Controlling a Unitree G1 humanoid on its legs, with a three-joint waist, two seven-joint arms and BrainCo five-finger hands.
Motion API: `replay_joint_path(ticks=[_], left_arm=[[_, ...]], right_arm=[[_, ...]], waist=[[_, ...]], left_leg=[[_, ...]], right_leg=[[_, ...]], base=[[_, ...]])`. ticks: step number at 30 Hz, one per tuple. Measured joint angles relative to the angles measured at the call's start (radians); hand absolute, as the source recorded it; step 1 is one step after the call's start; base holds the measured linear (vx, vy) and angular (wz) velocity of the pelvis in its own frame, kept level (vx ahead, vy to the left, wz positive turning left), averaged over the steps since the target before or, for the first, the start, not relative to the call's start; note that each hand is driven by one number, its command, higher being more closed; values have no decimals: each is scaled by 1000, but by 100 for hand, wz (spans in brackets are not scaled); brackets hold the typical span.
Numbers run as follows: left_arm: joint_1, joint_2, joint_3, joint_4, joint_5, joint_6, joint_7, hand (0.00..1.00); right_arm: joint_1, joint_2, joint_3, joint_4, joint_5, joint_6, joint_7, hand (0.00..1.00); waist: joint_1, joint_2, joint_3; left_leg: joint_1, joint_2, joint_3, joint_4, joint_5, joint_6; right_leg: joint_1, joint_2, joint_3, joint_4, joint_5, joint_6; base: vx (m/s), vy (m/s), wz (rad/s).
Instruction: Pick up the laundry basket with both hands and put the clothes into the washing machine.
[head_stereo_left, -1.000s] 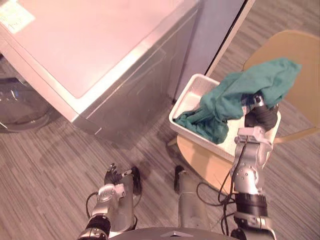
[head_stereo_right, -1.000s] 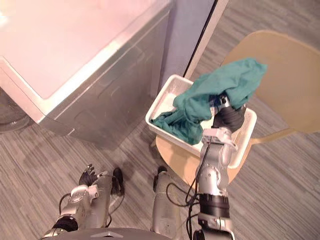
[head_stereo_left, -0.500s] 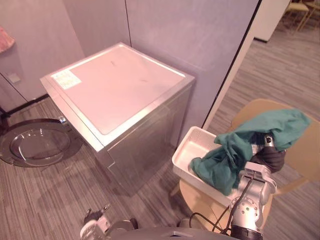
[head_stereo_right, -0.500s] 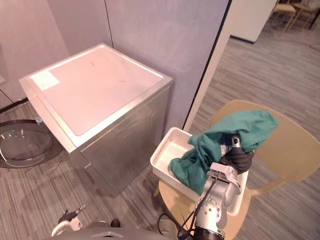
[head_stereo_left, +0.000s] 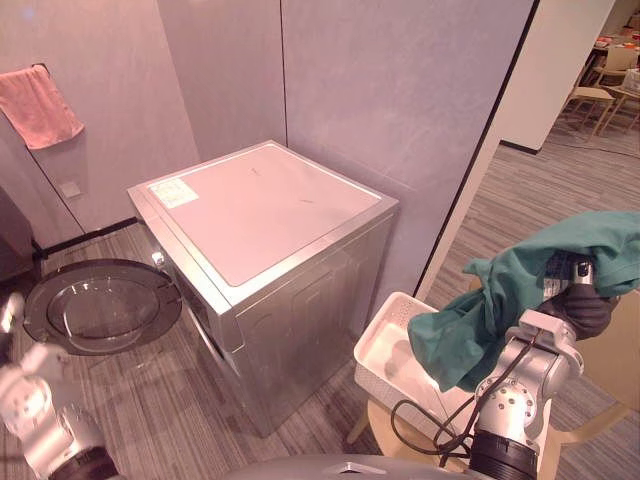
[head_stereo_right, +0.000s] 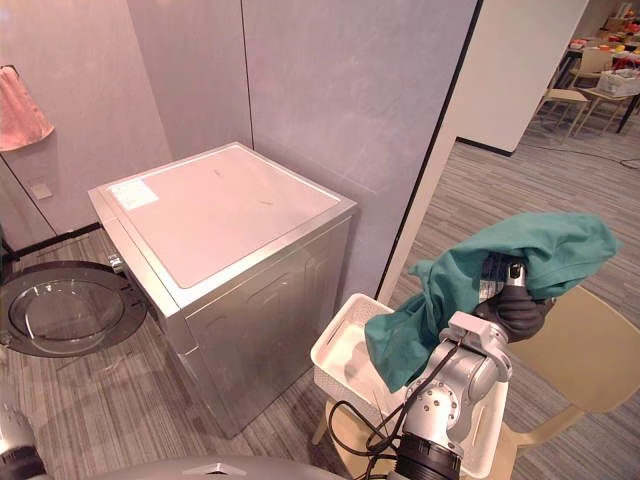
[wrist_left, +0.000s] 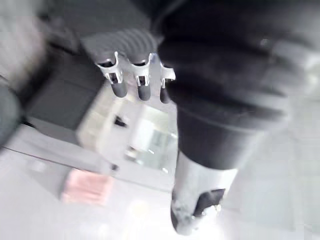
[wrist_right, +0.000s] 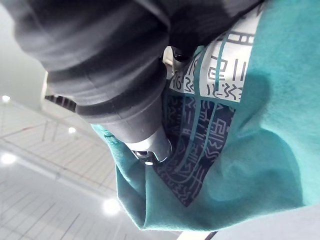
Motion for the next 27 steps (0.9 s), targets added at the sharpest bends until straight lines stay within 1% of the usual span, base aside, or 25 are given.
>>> replay_joint_path(ticks=[1, 2, 3, 5, 6, 7, 8, 9, 11, 12, 13, 14, 16, 17, 18, 21, 22, 24, 26, 27], left_arm=[[-37, 22, -52, -24, 34, -2, 2, 0], [-70, 50, -116, -36, 67, -4, 3, 0], [-86, 68, -152, -38, 78, -4, 3, 0], [-152, 129, -287, -90, 80, -11, -5, 0], [-171, 136, -324, -110, 80, -13, -6, 0], [-214, 143, -396, -139, 78, -25, -14, 0], [-263, 145, -480, -153, 76, -42, -33, 0], [-289, 145, -523, -153, 73, -48, -44, 0], [-388, 145, -692, -153, 57, -53, -87, 0], [-406, 145, -728, -152, 56, -56, -100, 0], [-436, 141, -793, -149, 42, -63, -121, 0], [-450, 135, -823, -145, 31, -65, -132, 0], [-490, 94, -922, -101, -14, -69, -175, 0], [-499, 85, -948, -75, -21, -68, -182, 0], [-514, 67, -1012, -1, -36, -56, -198, 0], [-533, 32, -1106, 126, -61, -21, -229, 0], [-538, 8, -1148, 182, -77, 3, -242, 0], [-545, -38, -1206, 262, -83, 34, -262, 0], [-586, -78, -1258, 336, -93, 65, -276, 0], [-596, -88, -1268, 353, -98, 71, -280, 0]], right_arm=[[-16, -16, 1, 0, 0, 1, -14, 100], [-26, -33, 6, 0, 0, 2, -16, 100], [-31, -42, 9, 0, 0, 3, -16, 100], [-56, -70, 23, -5, 0, 5, -15, 100], [-60, -77, 27, -7, 0, 5, -15, 100], [-64, -90, 38, -15, 0, 5, -15, 100], [-63, -92, 50, -34, 0, 8, -15, 100], [-64, -92, 56, -47, 0, 11, -15, 100], [-64, -92, 86, -92, 0, 15, -12, 100], [-64, -92, 92, -100, 0, 15, -10, 100], [-63, -92, 102, -117, 1, 16, -10, 100], [-64, -92, 106, -124, 0, 15, -8, 100], [-64, -95, 111, -127, 1, 16, -7, 100], [-64, -95, 113, -127, 1, 17, -7, 100], [-64, -95, 124, -127, 1, 20, -7, 100], [-63, -94, 141, -127, 1, 22, -7, 100], [-63, -94, 148, -127, 1, 23, -8, 100], [-62, -91, 166, -128, 1, 23, -8, 100], [-57, -83, 174, -128, 1, 24, -8, 100], [-53, -82, 180, -128, 1, 24, -8, 100]], waist=[[-1, 8, -3], [-1, 9, -4], [-2, 12, -6], [-7, 13, -7], [-10, 12, -6], [-13, 10, -5], [-18, 10, -5], [-21, 10, -5], [-34, 9, -4], [-38, 8, -3], [-45, 5, -2], [-49, 5, -1], [-54, 2, 1], [-55, 3, 1], [-61, 4, 2], [-74, 2, 7], [-79, 3, 7], [-93, 3, 17], [-98, 1, 36], [-99, 1, 36]], left_leg=[[4, -4, 2, -4, 5, 4], [10, -6, 5, -15, 7, -1], [14, -7, 6, -20, 9, -1], [21, -5, 20, -32, 19, 1], [20, -4, 24, -32, 21, 4], [23, -4, 32, -31, 25, 4], [25, -5, 37, -29, 25, 4], [27, -6, 39, -28, 25, 4], [34, -7, 52, -30, 22, 5], [37, -6, 57, -30, 21, 5], [39, -5, 65, -29, 17, 6], [39, -5, 68, -28, 16, 7], [38, -4, 84, -28, 15, 8], [38, -4, 86, -28, 15, 8], [38, -4, 87, -27, 14, 8], [37, -4, 88, -26, 14, 8], [34, -3, 90, -26, 14, 8], [32, -3, 94, -27, 13, 9], [31, -3, 101, -27, 12, 10], [28, -3, 105, -27, 12, 11]], right_leg=[[0, -3, 3, 0, 3, 2], [-1, -4, 7, 0, 4, 3], [-2, -4, 10, 1, 4, 3], [-17, 3, 28, 2, 11, 3], [-20, 5, 33, 2, 14, 4], [-22, 7, 43, 2, 19, 7], [-22, 8, 48, 2, 24, 13], [-22, 8, 51, 2, 25, 13], [-22, 10, 63, 2, 27, 14], [-23, 12, 68, 2, 27, 15], [-25, 15, 79, 2, 28, 15], [-28, 16, 82, 3, 28, 15], [-37, 20, 95, 2, 34, 15], [-37, 21, 97, 1, 35, 15], [-37, 21, 102, -1, 37, 16], [-37, 22, 104, -6, 39, 15], [-37, 23, 105, -14, 41, 12], [-37, 24, 108, -26, 47, 10], [-39, 25, 114, -33, 55, 13], [-44, 26, 118, -35, 59, 17]], base=[[-58, 30, -7], [-47, 23, -7], [-39, 13, -12], [-13, -9, -19], [12, -12, -22], [27, -8, -19], [21, -3, -17], [9, 4, -14], [5, 7, -17], [0, 4, -23], [-3, 3, -20], [-6, 2, -21], [-12, 4, -17], [-19, 6, -13], [-24, 5, -6], [-29, 4, -3], [-27, 6, -4], [-17, 10, -7], [-19, 11, -10], [-16, 15, -16]])
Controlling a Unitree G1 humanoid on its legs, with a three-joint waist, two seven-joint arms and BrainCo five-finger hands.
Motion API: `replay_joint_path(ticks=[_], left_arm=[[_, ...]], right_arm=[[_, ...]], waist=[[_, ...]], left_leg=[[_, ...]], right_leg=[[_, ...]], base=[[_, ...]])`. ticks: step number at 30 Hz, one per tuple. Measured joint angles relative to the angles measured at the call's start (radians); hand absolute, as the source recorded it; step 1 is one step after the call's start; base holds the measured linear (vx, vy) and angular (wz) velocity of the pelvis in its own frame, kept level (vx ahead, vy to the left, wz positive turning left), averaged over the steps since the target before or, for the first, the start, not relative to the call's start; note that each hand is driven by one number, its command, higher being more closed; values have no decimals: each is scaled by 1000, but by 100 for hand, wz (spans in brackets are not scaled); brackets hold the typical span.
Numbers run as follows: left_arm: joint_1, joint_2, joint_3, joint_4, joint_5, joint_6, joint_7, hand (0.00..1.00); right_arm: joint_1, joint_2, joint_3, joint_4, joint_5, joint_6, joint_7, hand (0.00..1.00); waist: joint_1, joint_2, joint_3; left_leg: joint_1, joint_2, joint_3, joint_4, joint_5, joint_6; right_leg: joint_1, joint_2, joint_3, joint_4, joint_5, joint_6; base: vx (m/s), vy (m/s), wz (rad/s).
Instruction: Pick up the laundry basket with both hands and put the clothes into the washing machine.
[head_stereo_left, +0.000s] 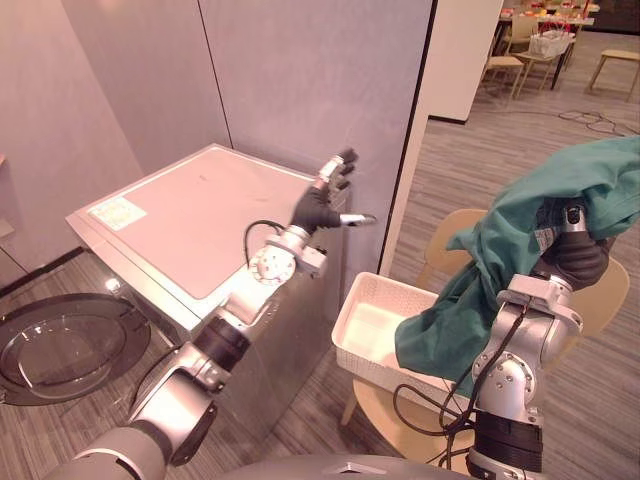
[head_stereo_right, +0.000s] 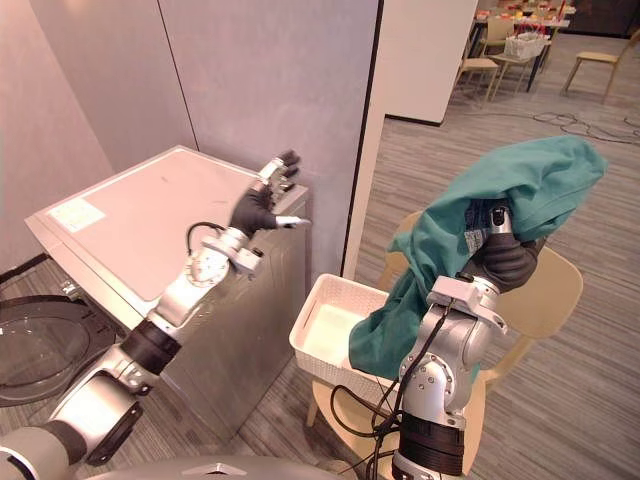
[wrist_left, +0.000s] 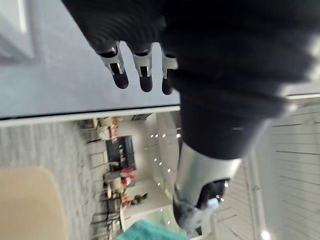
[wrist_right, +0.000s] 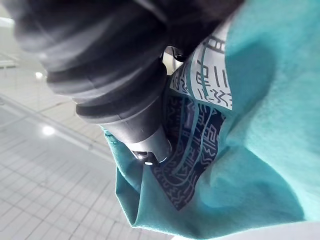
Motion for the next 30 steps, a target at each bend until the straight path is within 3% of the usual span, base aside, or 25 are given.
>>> replay_joint_path(ticks=[12, 25, 26, 30], left_arm=[[-67, -199, -219, 218, 93, 56, -29, 0], [-66, -211, -428, 300, 219, 56, -61, 0], [-65, -211, -445, 308, 220, 56, -62, 100], [-61, -212, -459, 312, 221, 56, -70, 100]], right_arm=[[52, 79, 139, -29, 2, 0, -4, 100], [47, 119, 226, -40, 2, -33, -50, 100], [47, 120, 242, -45, 2, -34, -51, 100], [38, 136, 271, -91, 3, -39, -52, 100]], waist=[[-19, 2, 3], [-40, -15, 14], [-41, -18, 16], [-44, -27, 21]], left_leg=[[18, -4, 79, -2, -28, 11], [30, -5, 109, -3, -39, 14], [30, -5, 109, -3, -39, 14], [41, -6, 110, -3, -39, 14]], right_leg=[[-8, 7, 78, -28, 27, 20], [-6, 9, 109, -29, 29, 28], [-5, 9, 109, -29, 30, 29], [-1, 6, 108, -29, 30, 31]], base=[[16, 21, -18], [-10, 7, -7], [0, 0, 0], [0, 0, 0]])
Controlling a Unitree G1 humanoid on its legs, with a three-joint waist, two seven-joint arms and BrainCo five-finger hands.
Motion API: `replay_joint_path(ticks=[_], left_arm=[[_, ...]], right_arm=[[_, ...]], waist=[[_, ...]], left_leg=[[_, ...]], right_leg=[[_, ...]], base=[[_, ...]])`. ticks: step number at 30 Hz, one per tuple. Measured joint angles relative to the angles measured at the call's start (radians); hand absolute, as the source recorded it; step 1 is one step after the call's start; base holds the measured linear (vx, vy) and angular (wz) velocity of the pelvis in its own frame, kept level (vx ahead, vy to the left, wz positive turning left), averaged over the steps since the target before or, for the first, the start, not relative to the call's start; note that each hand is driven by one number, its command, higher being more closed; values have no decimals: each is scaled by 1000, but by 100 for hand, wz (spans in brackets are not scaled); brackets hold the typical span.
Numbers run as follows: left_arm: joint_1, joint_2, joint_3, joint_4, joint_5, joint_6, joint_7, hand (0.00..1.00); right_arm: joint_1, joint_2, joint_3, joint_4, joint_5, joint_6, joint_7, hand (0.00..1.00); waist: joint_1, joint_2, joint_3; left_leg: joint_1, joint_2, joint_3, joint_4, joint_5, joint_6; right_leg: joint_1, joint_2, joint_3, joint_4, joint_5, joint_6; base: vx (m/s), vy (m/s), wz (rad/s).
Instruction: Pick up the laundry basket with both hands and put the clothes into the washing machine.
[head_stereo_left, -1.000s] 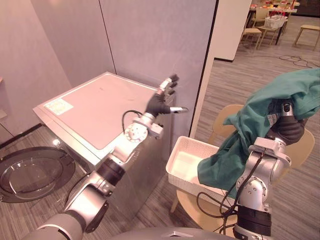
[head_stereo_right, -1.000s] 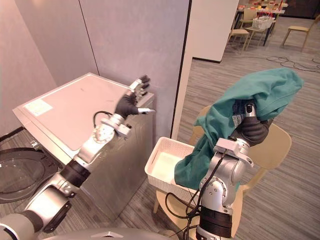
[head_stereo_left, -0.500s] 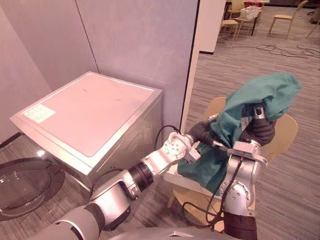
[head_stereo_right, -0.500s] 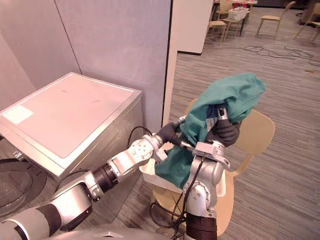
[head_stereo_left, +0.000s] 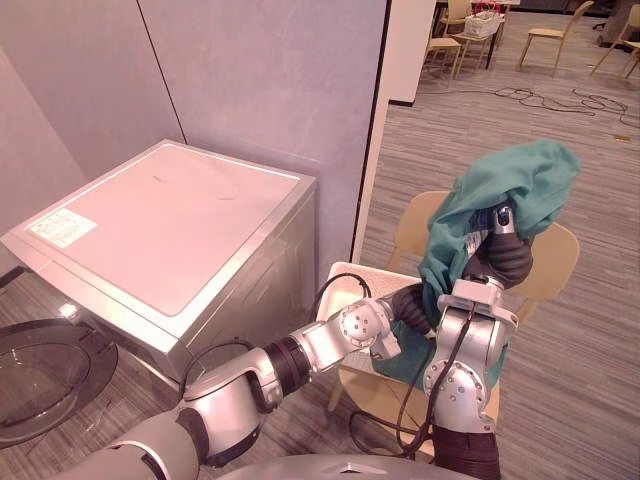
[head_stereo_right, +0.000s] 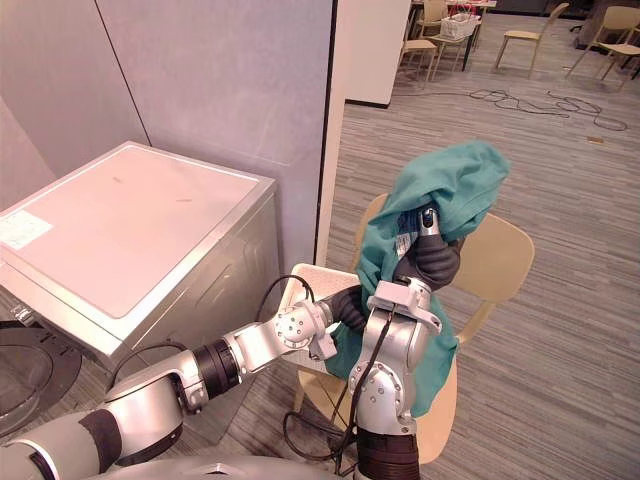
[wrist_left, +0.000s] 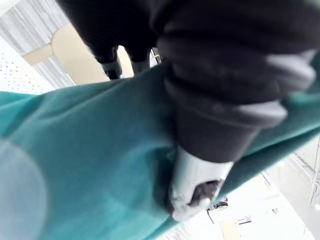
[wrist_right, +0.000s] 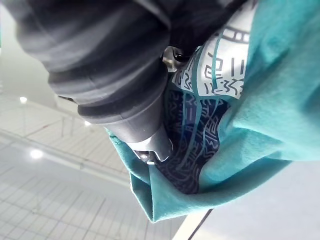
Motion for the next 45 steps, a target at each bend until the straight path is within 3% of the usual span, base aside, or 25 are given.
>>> replay_joint_path(ticks=[8, 25, 26, 33, 39, 45], left_arm=[[19, -2, -1, -13, -156, 0, 21, 100], [53, -7, -2, -68, -221, -1, 23, 100], [53, -7, -2, -68, -221, -1, 23, 100], [53, -6, 116, -174, -222, -1, 44, 100], [52, 1, 336, -352, -223, -13, 87, 100], [48, 132, 594, -544, -223, -43, 118, 100]], right_arm=[[-8, 15, 4, -20, 0, -12, -1, 100], [-35, 13, -10, -20, -3, -11, -36, 100], [-35, 13, -15, -20, -3, -11, -36, 0], [11, 10, -164, -25, -92, -8, -43, 0], [72, -24, -358, -28, -124, -2, -65, 0], [98, -43, -559, -28, -160, 12, -65, 0]], waist=[[-9, -24, 12], [-15, -51, 7], [-15, -52, 6], [-5, -57, 2], [10, -41, -10], [10, 1, -38]], left_leg=[[2, -4, 3, 0, 0, 1], [3, -6, -18, 2, 2, 4], [3, -6, -18, 2, 2, 4], [-2, -5, -26, 4, 2, 4], [-16, -2, -48, 17, 1, 4], [-32, 6, -48, 41, -19, -1]], right_leg=[[2, -4, 0, -1, 2, 4], [18, -10, -16, -7, 1, 6], [18, -10, -16, -7, 2, 6], [20, -10, -27, -12, 1, 5], [26, -12, -49, -16, 1, 5], [24, -8, -48, -12, -2, -1]], base=[[0, 0, 0], [-1, 0, 2], [0, 0, 0], [-1, -5, 3], [-10, -13, 10], [-27, -4, -2]])
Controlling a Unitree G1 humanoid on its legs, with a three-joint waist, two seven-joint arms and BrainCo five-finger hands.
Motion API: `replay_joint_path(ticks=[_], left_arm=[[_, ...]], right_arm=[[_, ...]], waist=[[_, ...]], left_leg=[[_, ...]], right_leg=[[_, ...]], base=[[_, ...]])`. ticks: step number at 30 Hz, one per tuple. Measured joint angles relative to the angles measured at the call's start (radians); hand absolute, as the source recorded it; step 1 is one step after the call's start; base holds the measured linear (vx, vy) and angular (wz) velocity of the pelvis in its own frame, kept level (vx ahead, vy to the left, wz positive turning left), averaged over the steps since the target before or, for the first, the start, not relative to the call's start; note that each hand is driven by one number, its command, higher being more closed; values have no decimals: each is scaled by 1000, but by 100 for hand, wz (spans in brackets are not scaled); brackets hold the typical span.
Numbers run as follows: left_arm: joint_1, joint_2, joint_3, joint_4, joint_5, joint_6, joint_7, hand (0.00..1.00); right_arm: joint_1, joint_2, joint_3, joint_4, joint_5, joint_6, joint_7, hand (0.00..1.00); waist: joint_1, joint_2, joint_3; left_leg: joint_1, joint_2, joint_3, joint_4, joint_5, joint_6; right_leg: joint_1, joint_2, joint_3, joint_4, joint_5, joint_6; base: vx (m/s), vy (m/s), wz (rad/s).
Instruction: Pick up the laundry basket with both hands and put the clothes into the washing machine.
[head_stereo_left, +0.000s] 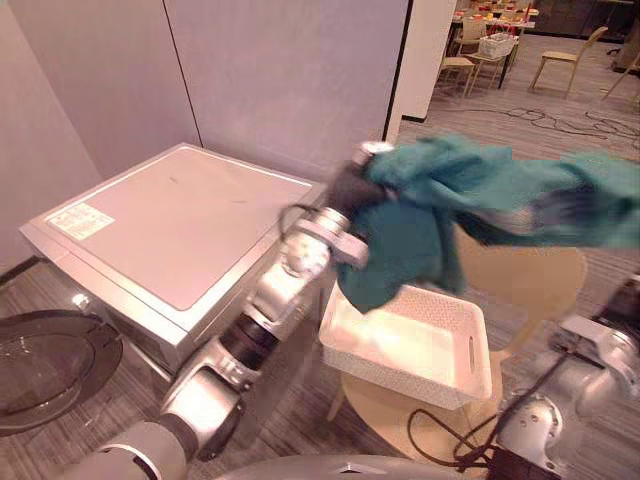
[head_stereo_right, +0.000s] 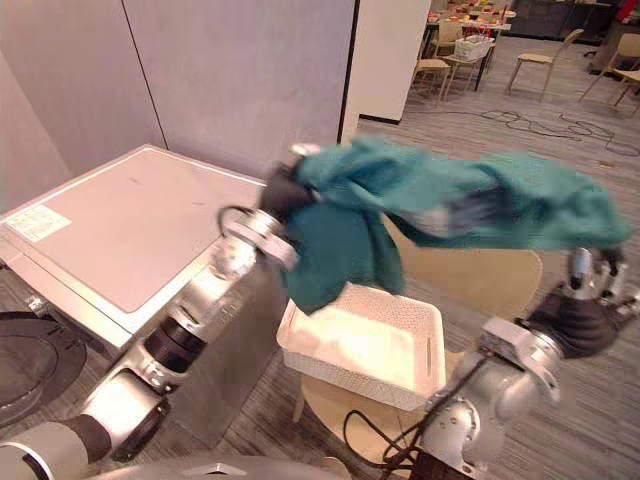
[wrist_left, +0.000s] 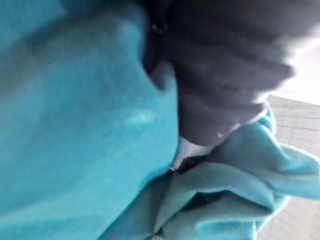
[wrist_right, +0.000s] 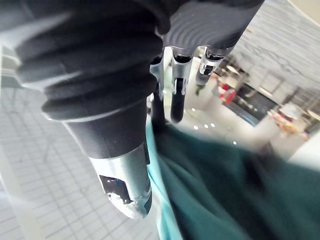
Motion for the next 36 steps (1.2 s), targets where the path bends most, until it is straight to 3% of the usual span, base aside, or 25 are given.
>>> replay_joint_path(ticks=[3, 7, 10, 16, 19, 21, 26, 27, 32, 36], left_arm=[[0, 102, 165, -126, 0, -30, 28, 100], [3, 212, 355, -305, 3, -86, 61, 100], [64, 277, 516, -486, 4, -153, 85, 100], [354, 318, 822, -713, 13, -251, 111, 100], [524, 301, 936, -742, 24, -259, 125, 100], [615, 250, 974, -741, 48, -261, 132, 100], [838, 53, 972, -727, 177, -227, 142, 100], [878, 7, 961, -681, 190, -218, 142, 100], [917, -81, 953, -445, 239, -160, 190, 100], [940, -80, 955, -248, 236, -126, 209, 100]], right_arm=[[39, -16, -83, 9, 2, 2, 4, 0], [79, -11, -131, 11, 2, 13, 43, 0], [122, 4, -138, 15, 2, 27, 77, 0], [221, 76, -156, 109, 3, 67, 112, 0], [257, 86, -158, 177, 3, 71, 119, 0], [285, 87, -157, 237, 3, 85, 134, 0], [348, 98, -147, 417, -5, 149, 160, 0], [352, 98, -144, 460, -26, 164, 168, 0], [358, 98, -83, 611, -78, 193, 215, 0], [360, 95, -31, 837, -120, 214, 255, 0]], waist=[[3, 19, -12], [17, 21, -14], [33, 26, -19], [62, 30, -25], [65, 32, -28], [72, 35, -28], [83, 36, -28], [82, 36, -27], [81, 33, -25], [85, 29, -22]], left_leg=[[0, 4, 5, 12, -4, -3], [-15, 12, 9, 29, -6, -7], [-14, 18, 9, 28, -8, -10], [-17, 19, -11, 25, -19, -23], [-17, 17, -34, 23, -20, -24], [-18, 16, -50, 23, -18, -24], [-20, 19, -56, 24, -16, -20], [-20, 22, -55, 26, -17, -21], [-20, 39, -47, 35, -27, -29], [-19, 69, -20, 70, -56, -43]], right_leg=[[-12, 5, 7, 9, -6, -7], [-30, 14, 10, 21, -7, -11], [-30, 17, 8, 24, -10, -16], [-19, 10, -19, 40, -41, -31], [-7, 1, -50, 44, -54, -32], [5, -3, -68, 43, -57, -33], [8, -5, -87, 55, -70, -38], [7, -5, -90, 59, -74, -39], [4, 5, -89, 69, -78, -39], [-2, 32, -67, 83, -91, -55]], base=[[-4, -13, -6], [-14, -33, -4], [0, 0, 0], [-16, -10, 11], [1, -14, 29], [26, -16, 25], [29, -17, 10], [0, 0, 0], [1, -15, -3], [18, -48, -22]])
